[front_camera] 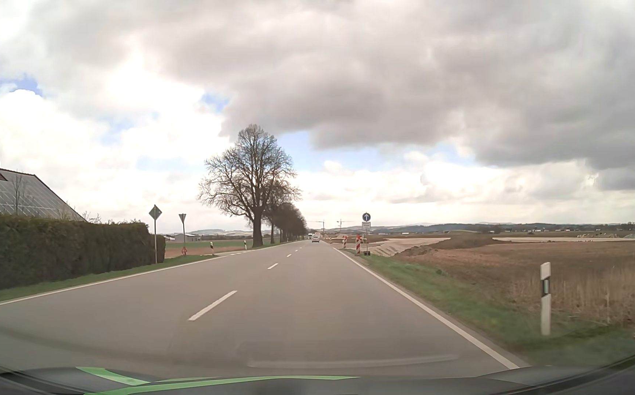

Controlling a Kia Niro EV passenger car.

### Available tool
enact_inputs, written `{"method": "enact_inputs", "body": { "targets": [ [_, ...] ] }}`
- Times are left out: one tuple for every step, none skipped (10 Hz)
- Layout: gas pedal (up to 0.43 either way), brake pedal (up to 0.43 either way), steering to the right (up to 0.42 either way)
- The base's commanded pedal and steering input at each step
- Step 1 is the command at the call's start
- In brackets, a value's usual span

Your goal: Follow the waypoints while adhering to traffic rules and regulations

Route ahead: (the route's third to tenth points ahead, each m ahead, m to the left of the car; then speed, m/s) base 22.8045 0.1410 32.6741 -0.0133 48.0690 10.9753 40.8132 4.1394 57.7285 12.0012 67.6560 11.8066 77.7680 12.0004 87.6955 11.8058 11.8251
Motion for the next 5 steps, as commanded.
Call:
{"method": "enact_inputs", "body": {
  "targets": [
    [0.079, 0.000, -0.002],
    [0.079, 0.000, -0.002],
    [0.087, 0.000, -0.002],
    [0.087, 0.000, -0.002],
    [0.087, 0.000, -0.002]
  ]
}}
